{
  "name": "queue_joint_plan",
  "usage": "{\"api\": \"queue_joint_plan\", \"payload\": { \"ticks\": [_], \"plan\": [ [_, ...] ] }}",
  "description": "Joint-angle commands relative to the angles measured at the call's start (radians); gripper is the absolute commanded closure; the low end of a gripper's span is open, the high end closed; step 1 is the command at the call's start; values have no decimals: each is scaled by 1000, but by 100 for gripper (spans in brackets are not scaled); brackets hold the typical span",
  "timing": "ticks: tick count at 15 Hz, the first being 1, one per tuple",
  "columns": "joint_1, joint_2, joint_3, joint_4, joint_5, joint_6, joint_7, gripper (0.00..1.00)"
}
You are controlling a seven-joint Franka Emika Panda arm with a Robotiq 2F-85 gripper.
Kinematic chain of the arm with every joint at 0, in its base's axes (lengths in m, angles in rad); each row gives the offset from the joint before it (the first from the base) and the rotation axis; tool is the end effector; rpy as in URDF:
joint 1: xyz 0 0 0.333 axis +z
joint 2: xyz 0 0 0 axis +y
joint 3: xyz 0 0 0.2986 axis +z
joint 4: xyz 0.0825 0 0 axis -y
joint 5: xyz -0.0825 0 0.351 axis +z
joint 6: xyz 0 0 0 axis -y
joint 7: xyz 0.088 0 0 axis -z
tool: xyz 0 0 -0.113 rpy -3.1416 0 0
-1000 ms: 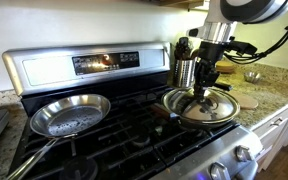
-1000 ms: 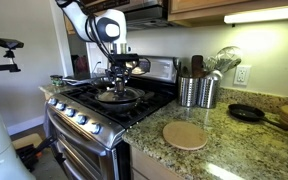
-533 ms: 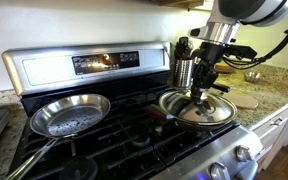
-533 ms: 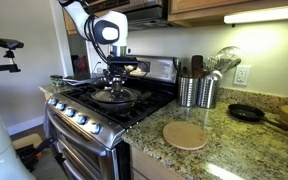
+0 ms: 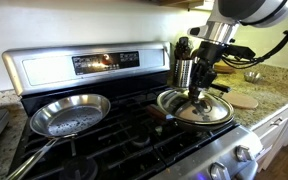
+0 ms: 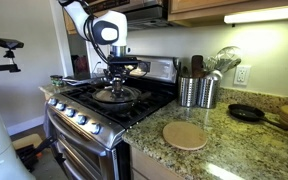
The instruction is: Place the silver lid on top of the pan on the right side of the stove
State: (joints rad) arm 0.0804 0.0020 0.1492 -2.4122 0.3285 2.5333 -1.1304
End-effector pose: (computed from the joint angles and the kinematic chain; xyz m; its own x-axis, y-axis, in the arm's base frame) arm 0.4666 0.1065 0.3221 0.4417 0.8665 0.2325 0.8920 -0.4518 -0.0105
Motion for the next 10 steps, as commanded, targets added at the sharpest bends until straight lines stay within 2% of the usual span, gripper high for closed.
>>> {"api": "queue_joint_plan", "payload": {
  "ticks": [1, 4, 10],
  "plan": [
    [17, -56, -8, -49, 14, 26, -11, 80],
    [19, -55, -6, -49, 27, 39, -25, 80],
    [15, -60, -10, -57, -6, 22, 33, 80]
  ]
}}
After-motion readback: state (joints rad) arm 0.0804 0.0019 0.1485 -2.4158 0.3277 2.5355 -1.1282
